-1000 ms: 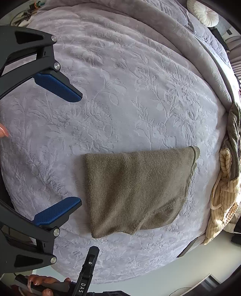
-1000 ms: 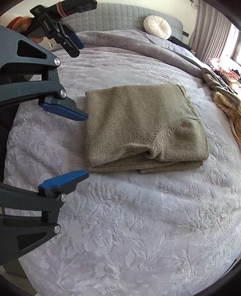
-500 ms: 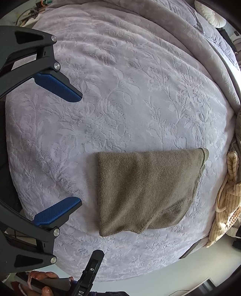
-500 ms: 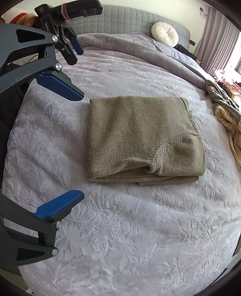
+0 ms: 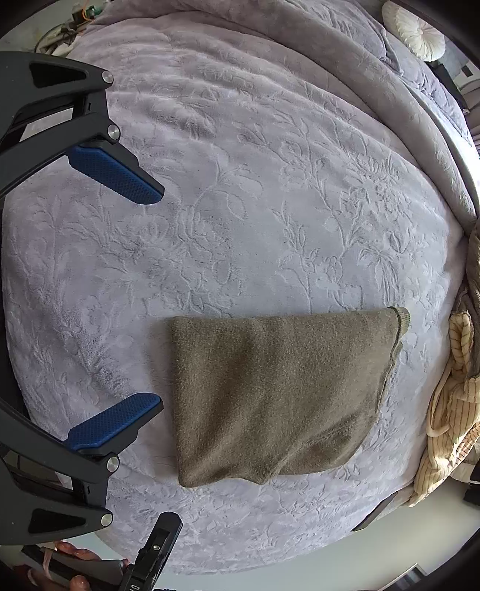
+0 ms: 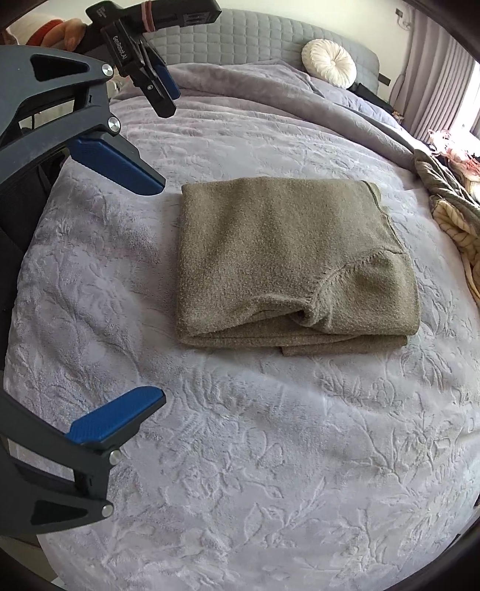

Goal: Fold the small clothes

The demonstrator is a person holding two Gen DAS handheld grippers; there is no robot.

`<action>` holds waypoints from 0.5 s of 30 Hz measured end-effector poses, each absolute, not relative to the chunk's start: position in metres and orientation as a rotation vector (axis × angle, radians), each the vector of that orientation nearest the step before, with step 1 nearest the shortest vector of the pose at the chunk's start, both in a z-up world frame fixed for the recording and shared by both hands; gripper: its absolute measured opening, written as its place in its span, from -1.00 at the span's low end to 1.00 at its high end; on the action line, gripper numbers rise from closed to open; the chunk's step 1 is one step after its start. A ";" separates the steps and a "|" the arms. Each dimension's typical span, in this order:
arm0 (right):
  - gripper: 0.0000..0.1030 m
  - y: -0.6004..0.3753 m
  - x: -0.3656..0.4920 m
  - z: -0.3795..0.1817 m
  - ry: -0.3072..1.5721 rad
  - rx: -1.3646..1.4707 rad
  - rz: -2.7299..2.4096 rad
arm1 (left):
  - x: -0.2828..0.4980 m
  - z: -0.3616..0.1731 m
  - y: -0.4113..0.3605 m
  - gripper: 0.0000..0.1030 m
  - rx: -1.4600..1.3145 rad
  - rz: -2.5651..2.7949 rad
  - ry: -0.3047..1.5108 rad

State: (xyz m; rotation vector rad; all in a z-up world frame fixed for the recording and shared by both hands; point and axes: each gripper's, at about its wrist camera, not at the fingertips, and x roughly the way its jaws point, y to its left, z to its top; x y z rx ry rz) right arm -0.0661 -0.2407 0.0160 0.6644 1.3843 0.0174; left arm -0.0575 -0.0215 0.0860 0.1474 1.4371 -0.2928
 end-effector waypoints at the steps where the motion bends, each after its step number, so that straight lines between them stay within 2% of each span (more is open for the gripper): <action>1: 1.00 -0.242 -0.065 0.015 1.387 0.658 0.020 | -0.055 0.084 -0.022 0.99 0.146 -0.293 1.440; 7: 1.00 -0.252 -0.059 0.000 1.464 0.643 -0.037 | -0.041 0.068 -0.035 0.99 0.195 -0.284 1.443; 15: 1.00 -0.275 -0.048 -0.012 1.467 0.651 -0.078 | -0.025 0.040 -0.052 0.99 0.194 -0.318 1.463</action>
